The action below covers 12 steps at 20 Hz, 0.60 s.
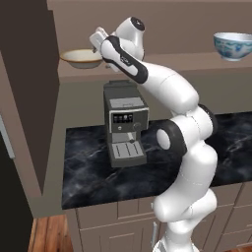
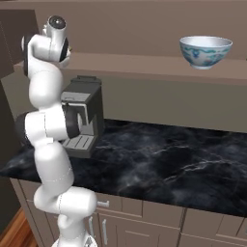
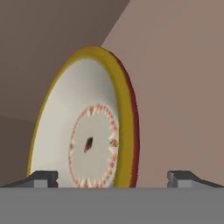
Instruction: Move the bowls from the cabinet to the plates on the dining table.
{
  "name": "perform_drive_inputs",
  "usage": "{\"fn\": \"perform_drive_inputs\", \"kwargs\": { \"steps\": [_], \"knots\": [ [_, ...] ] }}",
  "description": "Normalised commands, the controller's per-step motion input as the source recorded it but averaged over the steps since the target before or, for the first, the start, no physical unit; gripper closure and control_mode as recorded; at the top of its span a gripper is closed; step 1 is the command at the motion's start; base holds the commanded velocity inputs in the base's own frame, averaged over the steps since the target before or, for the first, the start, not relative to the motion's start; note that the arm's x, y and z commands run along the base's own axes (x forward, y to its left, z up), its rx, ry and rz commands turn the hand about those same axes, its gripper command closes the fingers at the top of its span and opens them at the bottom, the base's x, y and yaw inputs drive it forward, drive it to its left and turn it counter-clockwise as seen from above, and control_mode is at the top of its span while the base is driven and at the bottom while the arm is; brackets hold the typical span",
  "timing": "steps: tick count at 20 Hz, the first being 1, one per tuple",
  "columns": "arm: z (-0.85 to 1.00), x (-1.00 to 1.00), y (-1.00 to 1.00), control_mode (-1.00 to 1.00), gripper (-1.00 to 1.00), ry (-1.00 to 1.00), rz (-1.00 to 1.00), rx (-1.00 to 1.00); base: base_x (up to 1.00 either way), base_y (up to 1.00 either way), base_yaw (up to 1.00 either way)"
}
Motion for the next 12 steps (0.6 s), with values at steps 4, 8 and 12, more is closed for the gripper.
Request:
{"fn": "perform_drive_inputs", "kwargs": {
  "steps": [4, 8, 12],
  "knots": [
    [-0.62, 0.42, 0.20, -1.00, -1.00, 0.07, 0.00, 0.00, 0.00, 0.00, 0.00],
    [-0.62, 0.30, 0.20, -1.00, 1.00, 0.04, 0.00, 0.00, 0.00, 0.00, 0.00],
    [-0.62, 0.19, 0.17, -1.00, 1.00, 0.02, 0.00, 0.00, 0.00, 0.00, 0.00]
  ]
}}
